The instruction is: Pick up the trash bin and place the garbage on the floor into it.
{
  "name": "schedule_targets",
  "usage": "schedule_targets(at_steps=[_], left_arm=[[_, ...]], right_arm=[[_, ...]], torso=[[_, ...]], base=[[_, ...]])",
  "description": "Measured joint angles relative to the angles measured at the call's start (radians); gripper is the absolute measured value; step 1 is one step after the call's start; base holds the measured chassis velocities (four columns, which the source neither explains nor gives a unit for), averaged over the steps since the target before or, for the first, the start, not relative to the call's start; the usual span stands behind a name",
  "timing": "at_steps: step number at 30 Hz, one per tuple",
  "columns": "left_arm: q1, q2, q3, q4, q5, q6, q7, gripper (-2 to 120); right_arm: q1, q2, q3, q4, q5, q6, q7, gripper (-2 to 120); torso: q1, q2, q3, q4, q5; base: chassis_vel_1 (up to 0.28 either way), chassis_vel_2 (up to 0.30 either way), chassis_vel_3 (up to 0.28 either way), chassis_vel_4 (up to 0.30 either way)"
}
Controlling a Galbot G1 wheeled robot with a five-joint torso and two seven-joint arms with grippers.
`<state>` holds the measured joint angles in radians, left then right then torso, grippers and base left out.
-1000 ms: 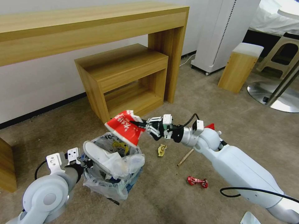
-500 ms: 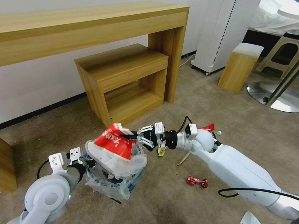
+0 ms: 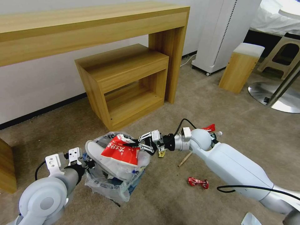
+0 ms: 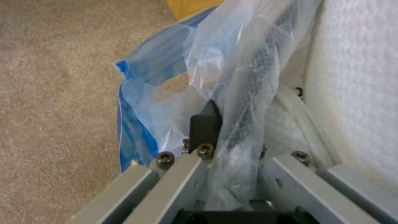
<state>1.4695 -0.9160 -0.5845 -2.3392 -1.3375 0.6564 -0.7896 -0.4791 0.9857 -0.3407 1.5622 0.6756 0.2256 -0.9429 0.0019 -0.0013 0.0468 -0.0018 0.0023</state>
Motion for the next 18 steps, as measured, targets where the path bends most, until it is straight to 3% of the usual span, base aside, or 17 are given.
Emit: schedule_targets(at_steps=[18], left_arm=[[-0.001, -0.009, 0.012, -0.010, -0.004, 0.002, 0.005, 0]], right_arm=[[0.010, 0.055, -0.048, -0.039, 0.013, 0.019, 0.057, 0]], torso=[[0.000, 0.000, 0.000, 0.0000, -0.0001]], base=[[0.000, 0.000, 0.000, 0.000]])
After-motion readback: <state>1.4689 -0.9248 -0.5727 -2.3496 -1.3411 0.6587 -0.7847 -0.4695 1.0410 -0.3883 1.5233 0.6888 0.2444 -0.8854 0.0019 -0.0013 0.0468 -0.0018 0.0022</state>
